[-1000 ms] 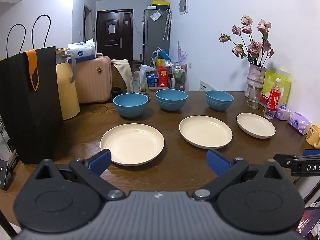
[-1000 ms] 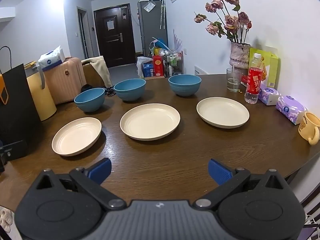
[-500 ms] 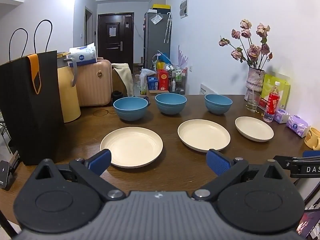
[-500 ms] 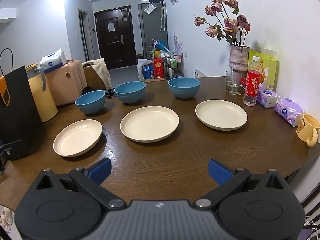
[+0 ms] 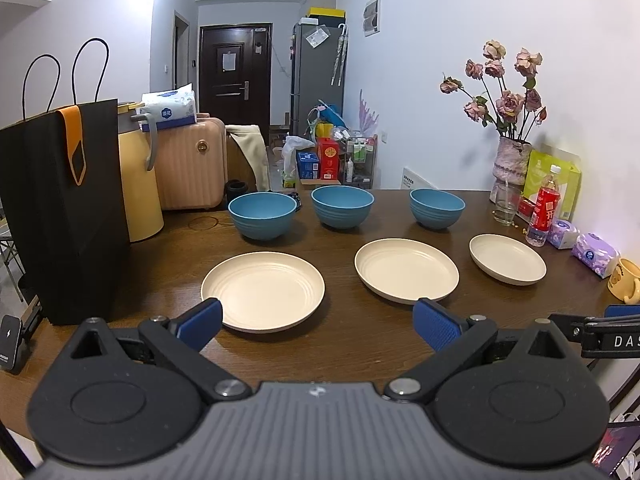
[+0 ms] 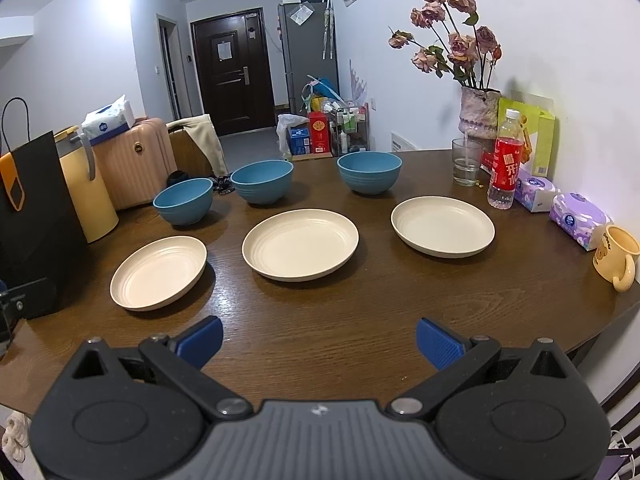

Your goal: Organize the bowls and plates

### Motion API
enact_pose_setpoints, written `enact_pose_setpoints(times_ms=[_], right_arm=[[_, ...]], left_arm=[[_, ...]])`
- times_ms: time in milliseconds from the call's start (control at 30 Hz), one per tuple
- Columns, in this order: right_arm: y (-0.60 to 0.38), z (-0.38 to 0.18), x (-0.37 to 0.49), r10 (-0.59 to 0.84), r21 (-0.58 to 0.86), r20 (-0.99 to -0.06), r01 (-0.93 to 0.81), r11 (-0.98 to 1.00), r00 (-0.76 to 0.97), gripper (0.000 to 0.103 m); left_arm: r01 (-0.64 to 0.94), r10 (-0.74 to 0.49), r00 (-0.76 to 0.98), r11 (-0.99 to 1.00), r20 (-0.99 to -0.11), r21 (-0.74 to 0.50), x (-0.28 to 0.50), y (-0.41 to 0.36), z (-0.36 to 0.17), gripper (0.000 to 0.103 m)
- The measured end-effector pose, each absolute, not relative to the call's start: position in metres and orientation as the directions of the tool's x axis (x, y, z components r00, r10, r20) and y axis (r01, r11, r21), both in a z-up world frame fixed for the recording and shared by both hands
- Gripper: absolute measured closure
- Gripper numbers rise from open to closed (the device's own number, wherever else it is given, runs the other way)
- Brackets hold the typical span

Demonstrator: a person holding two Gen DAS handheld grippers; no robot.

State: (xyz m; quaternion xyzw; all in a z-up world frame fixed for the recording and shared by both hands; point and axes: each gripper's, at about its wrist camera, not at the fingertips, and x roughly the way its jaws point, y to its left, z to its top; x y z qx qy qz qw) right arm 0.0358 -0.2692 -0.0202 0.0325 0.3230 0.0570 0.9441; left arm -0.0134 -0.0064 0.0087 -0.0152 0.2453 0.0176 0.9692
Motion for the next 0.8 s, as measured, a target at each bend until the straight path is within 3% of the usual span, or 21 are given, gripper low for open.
enact_pose_setpoints(times_ms=[800], right_arm=[[-0.2698,-0.0201,0.0353,0.128,0.093,-0.603,-0.09,0.992,0.787,0.0]], left_arm=[[-0.043,0.026,0.88,0.999,-0.475,-0.025,-0.0159,-0.0057,0.0091,0.0]])
